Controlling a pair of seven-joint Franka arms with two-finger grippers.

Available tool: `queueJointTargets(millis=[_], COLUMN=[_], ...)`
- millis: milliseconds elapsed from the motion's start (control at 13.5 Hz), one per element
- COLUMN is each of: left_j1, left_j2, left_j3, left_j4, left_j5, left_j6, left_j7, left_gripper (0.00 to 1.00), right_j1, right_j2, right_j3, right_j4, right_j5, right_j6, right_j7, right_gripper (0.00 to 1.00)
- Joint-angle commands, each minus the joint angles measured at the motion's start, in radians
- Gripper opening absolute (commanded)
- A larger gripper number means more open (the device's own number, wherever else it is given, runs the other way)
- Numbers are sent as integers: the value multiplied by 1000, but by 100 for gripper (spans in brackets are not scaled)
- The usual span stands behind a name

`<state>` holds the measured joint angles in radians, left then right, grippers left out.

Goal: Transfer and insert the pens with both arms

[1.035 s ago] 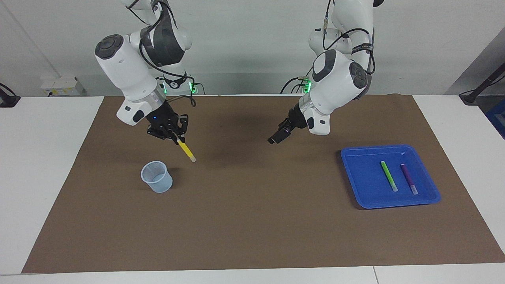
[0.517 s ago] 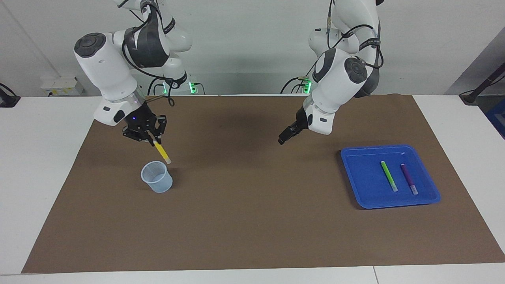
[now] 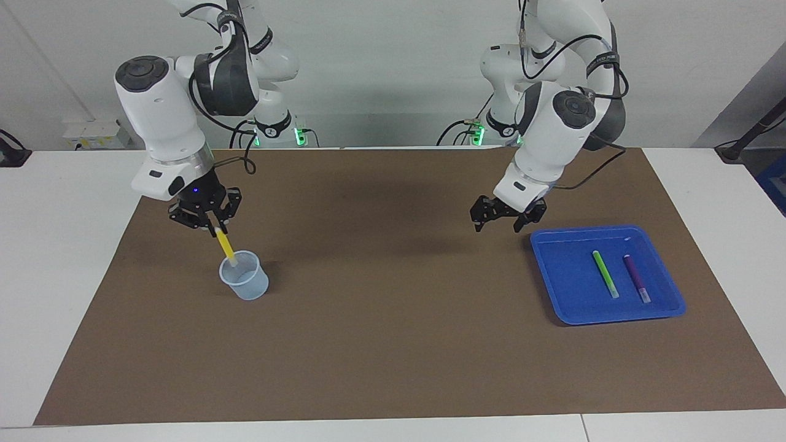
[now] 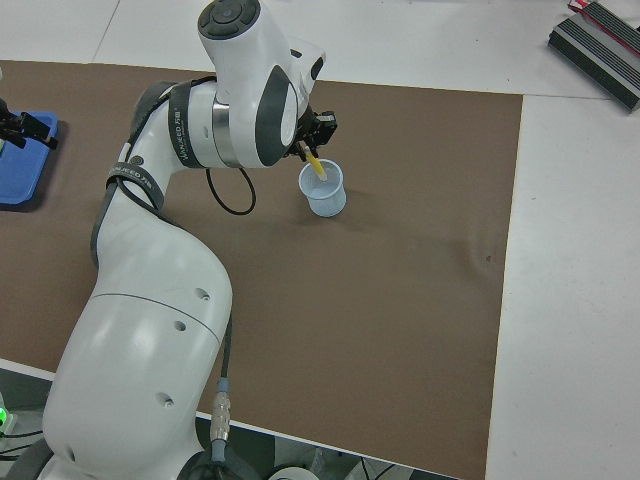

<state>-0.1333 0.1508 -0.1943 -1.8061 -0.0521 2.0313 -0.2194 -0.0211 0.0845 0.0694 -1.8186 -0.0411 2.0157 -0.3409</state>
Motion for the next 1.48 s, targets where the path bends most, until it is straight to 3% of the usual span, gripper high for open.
queueJointTargets(millis=[0, 296, 443, 665, 813, 1109, 1404], left_j1=[17, 81, 96, 133, 159, 179, 264], left_j2=[-16, -5, 6, 53, 85, 160, 196], left_j3=[-5, -5, -5, -5, -5, -2, -2], left_j4=[-44, -82, -120, -125, -125, -121, -95], left_j5=[34, 40, 43, 43, 43, 44, 44], left_j6=[81, 187, 255, 326, 372, 455, 500], left_j7=[26, 97, 103, 138, 169, 179, 354], left_gripper=[100, 100, 100, 100, 100, 100, 100], right_j1=[-17, -31, -45, -51, -54, -51, -51], right_j2=[30, 57, 57, 57, 55, 12, -63], right_j3=[13, 13, 15, 15, 15, 17, 12], right_j4=[-10, -48, -94, -96, -82, -22, 21], right_j5=[-22, -19, -17, -8, -3, -2, 42], right_j6=[43, 101, 145, 130, 101, -32, -193], right_j7=[-4, 2, 26, 30, 30, 30, 28], right_gripper=[0, 0, 15, 57, 73, 77, 81])
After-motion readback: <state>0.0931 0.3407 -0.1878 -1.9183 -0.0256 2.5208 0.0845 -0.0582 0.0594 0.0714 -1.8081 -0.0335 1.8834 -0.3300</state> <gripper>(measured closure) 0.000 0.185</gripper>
